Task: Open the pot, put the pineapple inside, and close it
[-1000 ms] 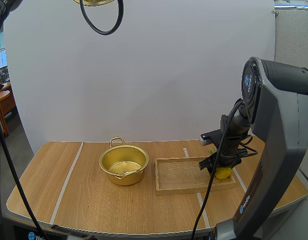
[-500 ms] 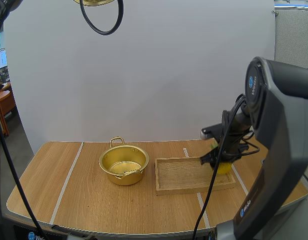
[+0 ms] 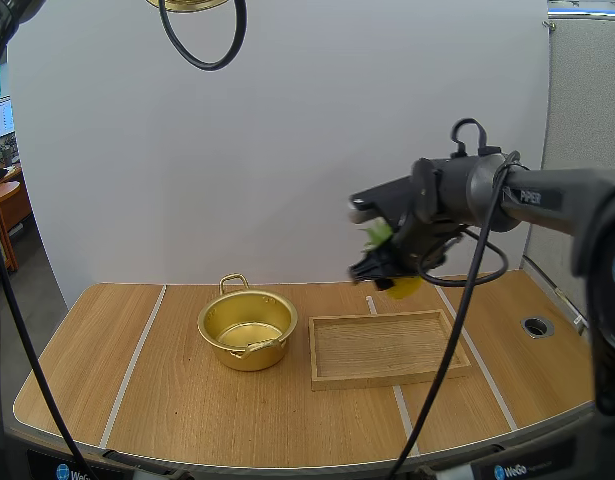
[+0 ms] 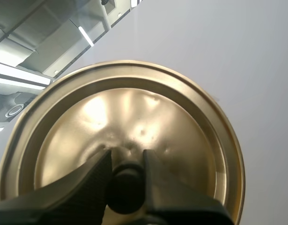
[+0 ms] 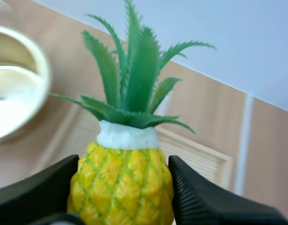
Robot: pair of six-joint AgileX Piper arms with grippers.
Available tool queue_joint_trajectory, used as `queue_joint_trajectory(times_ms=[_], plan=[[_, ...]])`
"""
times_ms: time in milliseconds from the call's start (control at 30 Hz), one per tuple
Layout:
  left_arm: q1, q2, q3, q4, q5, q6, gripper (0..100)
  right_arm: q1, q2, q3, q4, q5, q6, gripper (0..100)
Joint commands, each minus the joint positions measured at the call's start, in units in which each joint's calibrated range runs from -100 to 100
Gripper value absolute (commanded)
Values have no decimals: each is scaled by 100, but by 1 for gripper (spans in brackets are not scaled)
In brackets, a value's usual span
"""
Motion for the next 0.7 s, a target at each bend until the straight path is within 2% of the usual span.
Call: queue_joint_trajectory(times_ms=[0,167,300,667], plan=[[-13,-37,-54,52,-129,-53,0,449,-156,-35,153,231,-32,0],[-13,-37,-54,52,-129,-53,0,1173,-156,-35,207,126,-20,0],[-13,-37,-54,52,-129,-53,0,1534,-119,-35,207,-225,5,0],[-13,-37,-54,52,-129,-53,0,1617,1242,-1058,207,-189,83,0]])
